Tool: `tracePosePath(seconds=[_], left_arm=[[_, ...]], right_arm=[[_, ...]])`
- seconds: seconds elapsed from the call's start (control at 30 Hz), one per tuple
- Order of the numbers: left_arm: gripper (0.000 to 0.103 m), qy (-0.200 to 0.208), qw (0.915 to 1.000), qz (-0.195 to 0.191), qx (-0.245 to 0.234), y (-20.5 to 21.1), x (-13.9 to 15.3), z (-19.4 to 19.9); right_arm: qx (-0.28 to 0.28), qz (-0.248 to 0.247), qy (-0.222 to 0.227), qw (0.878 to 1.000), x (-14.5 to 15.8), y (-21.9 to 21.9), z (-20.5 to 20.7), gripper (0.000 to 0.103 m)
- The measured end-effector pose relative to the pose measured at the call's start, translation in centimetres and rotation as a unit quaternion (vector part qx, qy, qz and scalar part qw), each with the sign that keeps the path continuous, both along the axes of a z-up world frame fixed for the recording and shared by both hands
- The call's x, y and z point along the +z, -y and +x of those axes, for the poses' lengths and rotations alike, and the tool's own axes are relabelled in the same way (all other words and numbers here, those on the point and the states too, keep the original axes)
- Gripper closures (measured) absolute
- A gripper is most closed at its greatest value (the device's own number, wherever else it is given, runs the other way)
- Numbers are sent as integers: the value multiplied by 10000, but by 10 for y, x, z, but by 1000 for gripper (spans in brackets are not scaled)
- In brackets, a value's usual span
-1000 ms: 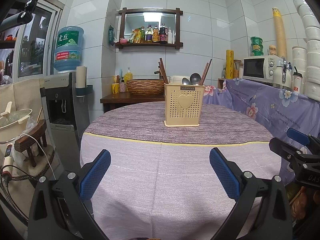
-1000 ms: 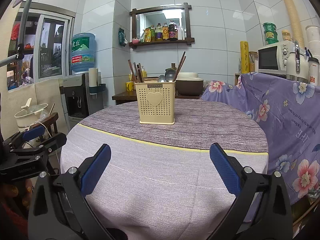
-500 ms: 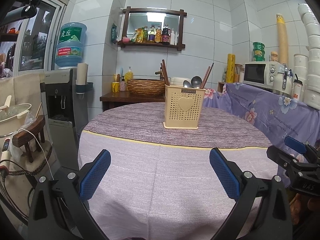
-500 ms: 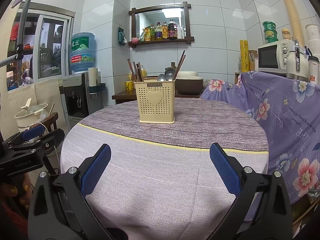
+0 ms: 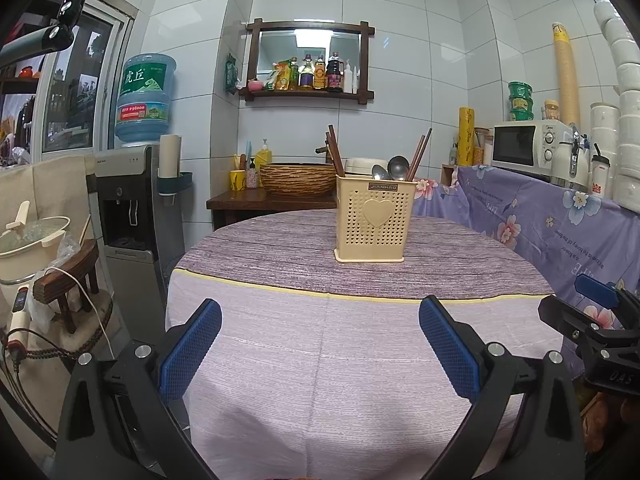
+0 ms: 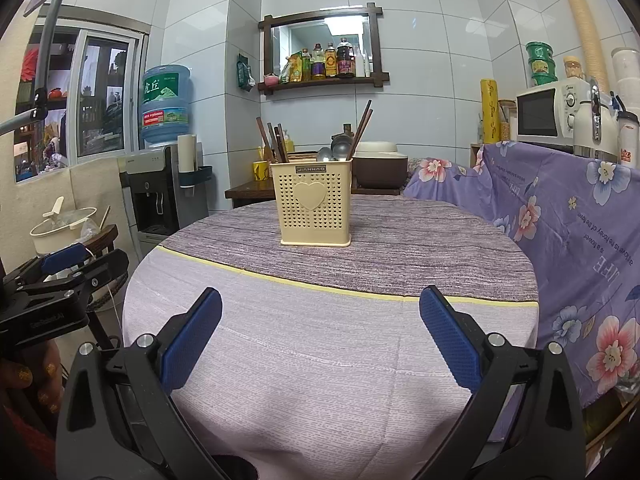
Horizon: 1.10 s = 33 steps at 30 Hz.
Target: Organize utensils
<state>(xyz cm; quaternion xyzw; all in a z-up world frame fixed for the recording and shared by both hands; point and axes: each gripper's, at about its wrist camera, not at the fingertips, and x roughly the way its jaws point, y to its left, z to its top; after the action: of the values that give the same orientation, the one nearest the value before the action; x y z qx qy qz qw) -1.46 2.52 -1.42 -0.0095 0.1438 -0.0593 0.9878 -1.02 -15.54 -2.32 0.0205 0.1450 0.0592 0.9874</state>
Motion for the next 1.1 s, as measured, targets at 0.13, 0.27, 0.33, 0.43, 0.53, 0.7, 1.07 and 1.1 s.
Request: tracePosePath(seconds=[0.13,0.27,0.33,0.43,0.53,0.7,1.07,1.1], left_arm=[[5,-7,10000,15,-2,0,1,0],[5,-4,10000,9,-3,0,1,0],[5,-4,10000,16,-2,0,1,0],[5,-19,10000,11,-11,0,1,1],[5,-18,10000,10,-14,0,1,2],[5,-23,10000,11,-14,0,1,2],[5,-27,10000,11,-5,1,-1,2],[5,-28,10000,11,-5,1,0,2]], right_arm=[[-1,5,-7,10000,0,-1,0,6],[3,4,-6,10000,0,-1,0,6],[-1,6,-3,10000,1,-1,0,6],[5,5,-9,10000,0,-2,0,6],[13,9,-14,10000,0,-2,0,6],[10,11,-15,10000,0,-3,-1,6],[18,11,-27,10000,0,-4,0,6],[17,9,-23,10000,0,-4,-1,6]])
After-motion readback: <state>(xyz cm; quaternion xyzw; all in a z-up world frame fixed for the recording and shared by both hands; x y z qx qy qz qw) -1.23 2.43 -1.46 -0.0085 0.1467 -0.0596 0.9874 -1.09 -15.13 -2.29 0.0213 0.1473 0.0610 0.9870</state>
